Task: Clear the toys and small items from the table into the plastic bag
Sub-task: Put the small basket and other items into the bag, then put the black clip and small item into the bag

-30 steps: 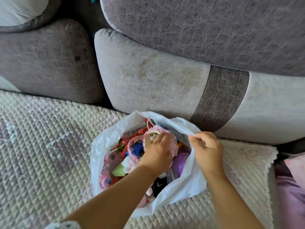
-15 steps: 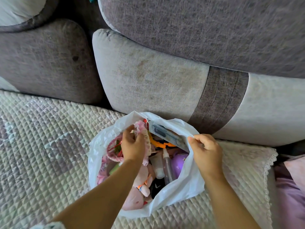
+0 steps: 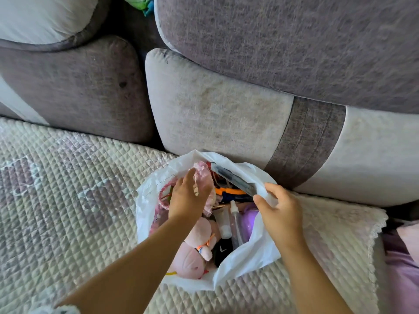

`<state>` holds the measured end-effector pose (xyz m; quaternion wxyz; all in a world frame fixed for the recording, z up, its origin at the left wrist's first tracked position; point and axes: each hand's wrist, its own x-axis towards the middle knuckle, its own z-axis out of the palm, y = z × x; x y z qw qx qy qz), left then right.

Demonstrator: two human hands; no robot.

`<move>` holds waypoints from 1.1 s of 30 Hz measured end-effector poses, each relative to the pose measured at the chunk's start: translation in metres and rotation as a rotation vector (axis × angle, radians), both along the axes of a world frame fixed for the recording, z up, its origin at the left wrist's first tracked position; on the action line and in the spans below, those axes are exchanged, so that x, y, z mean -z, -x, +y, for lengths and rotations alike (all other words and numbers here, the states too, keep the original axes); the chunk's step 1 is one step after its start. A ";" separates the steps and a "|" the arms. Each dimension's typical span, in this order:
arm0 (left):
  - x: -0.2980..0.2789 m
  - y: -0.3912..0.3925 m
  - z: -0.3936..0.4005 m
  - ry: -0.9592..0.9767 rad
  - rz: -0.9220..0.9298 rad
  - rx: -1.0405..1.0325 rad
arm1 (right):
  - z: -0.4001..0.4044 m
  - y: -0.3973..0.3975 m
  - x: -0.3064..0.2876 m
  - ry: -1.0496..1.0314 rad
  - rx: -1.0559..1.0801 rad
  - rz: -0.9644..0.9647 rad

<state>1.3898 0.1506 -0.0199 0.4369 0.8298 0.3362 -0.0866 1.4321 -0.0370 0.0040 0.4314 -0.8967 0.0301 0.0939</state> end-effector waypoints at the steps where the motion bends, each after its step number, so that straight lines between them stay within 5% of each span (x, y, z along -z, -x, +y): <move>1: -0.003 0.012 0.003 -0.042 -0.036 -0.010 | 0.001 0.002 -0.005 0.008 -0.002 -0.017; 8: -0.033 0.105 0.018 0.019 -0.012 -0.048 | 0.018 0.043 -0.044 -0.003 -0.135 -0.101; 17: -0.089 0.275 0.053 -0.189 0.088 0.068 | 0.064 0.179 -0.086 0.020 -0.740 -0.051; 25: -0.130 0.462 0.088 -0.233 0.160 -0.072 | 0.138 0.332 -0.115 0.099 -1.088 -0.033; 33: -0.151 0.651 0.117 -0.194 0.209 -0.342 | 0.198 0.472 -0.143 0.142 -1.197 -0.066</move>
